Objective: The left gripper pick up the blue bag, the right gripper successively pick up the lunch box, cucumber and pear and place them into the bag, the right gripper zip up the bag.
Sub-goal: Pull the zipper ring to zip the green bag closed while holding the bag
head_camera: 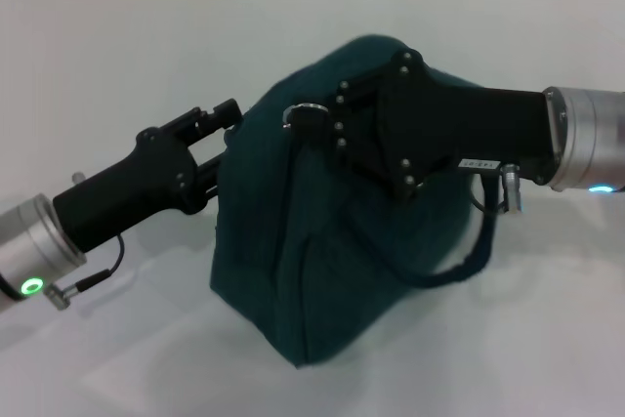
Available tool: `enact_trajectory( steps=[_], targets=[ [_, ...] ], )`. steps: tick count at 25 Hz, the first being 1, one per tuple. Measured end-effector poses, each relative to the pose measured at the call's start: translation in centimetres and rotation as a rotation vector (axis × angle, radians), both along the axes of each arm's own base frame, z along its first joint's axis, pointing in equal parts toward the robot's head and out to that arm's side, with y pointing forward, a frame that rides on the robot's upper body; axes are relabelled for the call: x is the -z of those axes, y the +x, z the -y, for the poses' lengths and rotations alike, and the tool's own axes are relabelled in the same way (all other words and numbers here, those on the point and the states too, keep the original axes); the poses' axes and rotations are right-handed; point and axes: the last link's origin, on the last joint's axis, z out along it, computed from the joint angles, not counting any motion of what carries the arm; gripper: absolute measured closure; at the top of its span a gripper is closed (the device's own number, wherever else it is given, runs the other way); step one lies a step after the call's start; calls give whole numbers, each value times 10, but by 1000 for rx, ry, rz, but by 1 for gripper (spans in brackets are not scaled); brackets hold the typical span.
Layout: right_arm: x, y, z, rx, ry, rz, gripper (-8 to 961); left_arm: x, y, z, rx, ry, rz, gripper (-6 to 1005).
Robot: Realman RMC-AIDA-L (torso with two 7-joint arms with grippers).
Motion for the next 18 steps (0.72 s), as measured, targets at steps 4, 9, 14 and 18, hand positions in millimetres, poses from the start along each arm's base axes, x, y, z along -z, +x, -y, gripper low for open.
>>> enact_trajectory(
  steps=[4,9,14,18],
  targets=[
    [3,4,-5,26,19,29,941,-1,0,-4,4,2,-12,360],
    [3,15,-7,72,43,48,941,-7,-4,-3,-15,29,-11,361],
    [-10,27,-7,119,81,10,941,-16,-6,-4,-16,61,-16,361],
    [-18,30,-7,127,92,-28,941,-22,-3,-6,13,61,-17,361]
  ],
)
